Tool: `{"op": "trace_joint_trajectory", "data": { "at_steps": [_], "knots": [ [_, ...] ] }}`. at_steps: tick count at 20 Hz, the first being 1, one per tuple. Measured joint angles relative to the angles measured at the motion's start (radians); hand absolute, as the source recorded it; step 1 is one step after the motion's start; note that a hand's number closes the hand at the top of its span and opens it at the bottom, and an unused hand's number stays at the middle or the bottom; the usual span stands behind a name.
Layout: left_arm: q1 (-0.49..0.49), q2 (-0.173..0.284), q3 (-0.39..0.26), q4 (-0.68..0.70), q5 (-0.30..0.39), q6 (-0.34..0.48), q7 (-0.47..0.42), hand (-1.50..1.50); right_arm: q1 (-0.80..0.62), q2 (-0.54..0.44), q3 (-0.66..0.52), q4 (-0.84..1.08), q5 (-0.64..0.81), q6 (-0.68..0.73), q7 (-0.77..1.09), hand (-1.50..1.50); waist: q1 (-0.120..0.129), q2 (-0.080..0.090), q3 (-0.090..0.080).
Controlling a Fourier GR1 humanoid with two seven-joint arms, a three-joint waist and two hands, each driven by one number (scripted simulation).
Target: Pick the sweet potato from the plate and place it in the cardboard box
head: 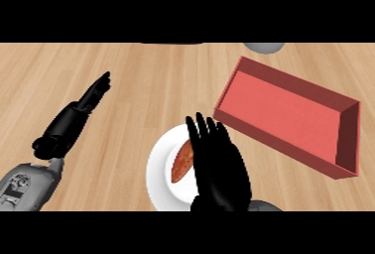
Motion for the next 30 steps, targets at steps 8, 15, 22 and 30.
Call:
{"op": "trace_joint_trajectory", "data": {
  "at_steps": [8,15,22,30],
  "knots": [
    [0.006,-0.004,0.013,-0.009,-0.004,-0.008,0.006,0.0,-0.1,0.068,0.013,0.152,-0.105,0.008,0.072,-1.5,0.002,-0.002,0.001],
    [-0.003,-0.017,0.02,-0.001,-0.015,-0.013,0.013,0.0,-0.167,0.076,0.051,0.262,-0.154,-0.024,0.102,-1.5,-0.003,-0.002,0.002],
    [0.006,-0.03,0.023,0.001,-0.032,-0.017,0.003,0.0,-0.224,0.078,0.077,0.361,-0.165,-0.056,0.11,-1.5,-0.002,-0.002,0.003],
    [0.015,-0.03,0.043,-0.009,-0.037,-0.029,0.008,0.0,-0.256,0.079,0.078,0.476,-0.187,-0.069,0.089,-1.5,-0.005,-0.001,0.003]
  ]
}}
